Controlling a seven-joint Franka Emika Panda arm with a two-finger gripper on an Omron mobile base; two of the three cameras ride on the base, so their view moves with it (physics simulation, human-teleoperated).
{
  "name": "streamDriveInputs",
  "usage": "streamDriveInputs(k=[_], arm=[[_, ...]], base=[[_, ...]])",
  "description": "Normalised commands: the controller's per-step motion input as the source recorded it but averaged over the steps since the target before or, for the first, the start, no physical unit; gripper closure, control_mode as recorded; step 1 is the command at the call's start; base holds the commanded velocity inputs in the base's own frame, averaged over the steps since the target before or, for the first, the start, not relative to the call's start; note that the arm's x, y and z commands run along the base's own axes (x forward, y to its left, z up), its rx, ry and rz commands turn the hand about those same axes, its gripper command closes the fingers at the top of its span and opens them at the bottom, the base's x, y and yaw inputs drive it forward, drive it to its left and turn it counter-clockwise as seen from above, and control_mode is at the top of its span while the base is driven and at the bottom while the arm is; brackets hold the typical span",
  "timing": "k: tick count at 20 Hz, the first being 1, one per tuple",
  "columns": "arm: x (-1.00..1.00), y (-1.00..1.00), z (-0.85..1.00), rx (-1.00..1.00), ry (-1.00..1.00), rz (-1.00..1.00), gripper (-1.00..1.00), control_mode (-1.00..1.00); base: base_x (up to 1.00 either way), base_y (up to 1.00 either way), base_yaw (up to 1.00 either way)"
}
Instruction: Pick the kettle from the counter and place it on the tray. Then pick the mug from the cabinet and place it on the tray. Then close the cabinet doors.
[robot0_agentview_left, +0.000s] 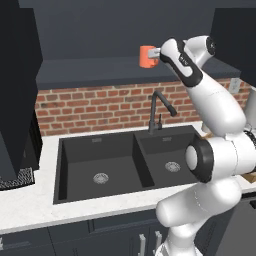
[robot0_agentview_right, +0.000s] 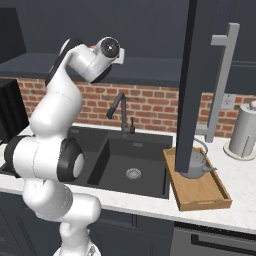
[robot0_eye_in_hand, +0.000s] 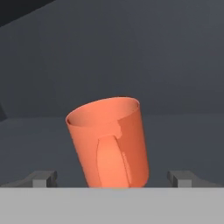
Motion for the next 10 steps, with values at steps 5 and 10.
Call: streamDriveInputs(k=[5,10], arm=[[0.22,0.00,-0.07,0.00,0.00,0.02,-1.00,-1.00],[0.19,0.00,-0.09,0.00,0.00,0.02,-1.00,-1.00]], base=[[0.00,0.00,0.00],[0.00,0.00,0.00]])
